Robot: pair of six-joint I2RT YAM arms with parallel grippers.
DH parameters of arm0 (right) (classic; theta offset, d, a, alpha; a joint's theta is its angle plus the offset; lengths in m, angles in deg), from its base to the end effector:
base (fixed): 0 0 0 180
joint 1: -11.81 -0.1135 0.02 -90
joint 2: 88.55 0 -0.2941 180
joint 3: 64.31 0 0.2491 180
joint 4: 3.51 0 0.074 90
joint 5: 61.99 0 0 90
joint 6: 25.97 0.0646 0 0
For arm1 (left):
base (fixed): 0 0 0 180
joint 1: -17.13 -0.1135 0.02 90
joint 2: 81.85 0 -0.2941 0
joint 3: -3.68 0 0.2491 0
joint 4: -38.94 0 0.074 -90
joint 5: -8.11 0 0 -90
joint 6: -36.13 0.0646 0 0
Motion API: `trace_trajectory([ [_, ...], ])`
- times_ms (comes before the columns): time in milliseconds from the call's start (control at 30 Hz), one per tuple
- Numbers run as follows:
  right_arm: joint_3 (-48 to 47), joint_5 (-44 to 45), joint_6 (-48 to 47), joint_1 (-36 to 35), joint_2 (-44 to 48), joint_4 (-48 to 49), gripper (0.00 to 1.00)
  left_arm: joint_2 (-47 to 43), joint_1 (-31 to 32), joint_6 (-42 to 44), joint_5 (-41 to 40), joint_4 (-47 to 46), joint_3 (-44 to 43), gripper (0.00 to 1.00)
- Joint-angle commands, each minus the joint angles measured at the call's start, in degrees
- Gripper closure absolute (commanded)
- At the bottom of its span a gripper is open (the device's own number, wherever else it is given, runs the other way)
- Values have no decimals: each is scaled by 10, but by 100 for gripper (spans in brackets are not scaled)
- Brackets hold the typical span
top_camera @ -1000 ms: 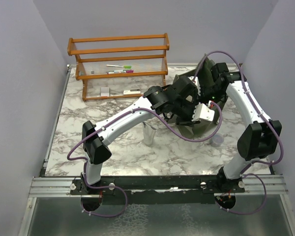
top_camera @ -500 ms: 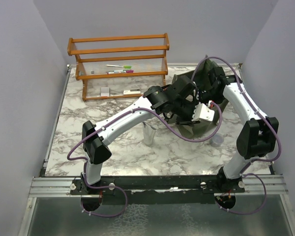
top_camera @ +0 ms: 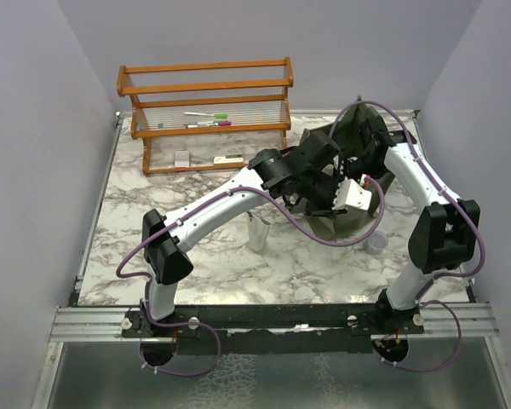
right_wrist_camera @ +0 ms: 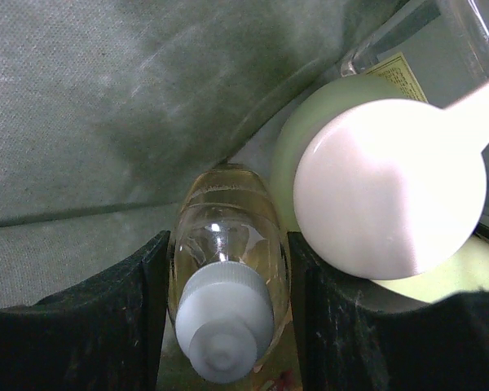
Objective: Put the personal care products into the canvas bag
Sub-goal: Place the care product in the canvas bag.
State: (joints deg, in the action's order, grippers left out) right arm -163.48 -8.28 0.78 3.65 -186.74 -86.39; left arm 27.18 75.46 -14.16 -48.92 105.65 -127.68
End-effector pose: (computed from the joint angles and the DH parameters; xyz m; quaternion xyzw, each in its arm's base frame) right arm 0.3200 0.0845 0.2840 -0.5711 0.7569 0.2444 0.2032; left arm 0.2000 -0.3912 0.3965 0.7394 0.4966 -0.3183 0.3245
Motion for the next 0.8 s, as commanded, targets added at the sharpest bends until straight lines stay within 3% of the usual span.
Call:
trace_trajectory([
  [0,-21,16,-8,2,-17,68,60,-23,8,-10,50,-19,-34,100],
  [67,-20,19,-7,2,-19,65,59,-22,8,-10,50,-19,-33,100],
  [200,-21,15,-5,2,-18,60,45,-22,8,-9,49,-17,-30,100],
  [767,1,32,1,1,-16,58,40,-30,8,0,41,-14,-13,100],
])
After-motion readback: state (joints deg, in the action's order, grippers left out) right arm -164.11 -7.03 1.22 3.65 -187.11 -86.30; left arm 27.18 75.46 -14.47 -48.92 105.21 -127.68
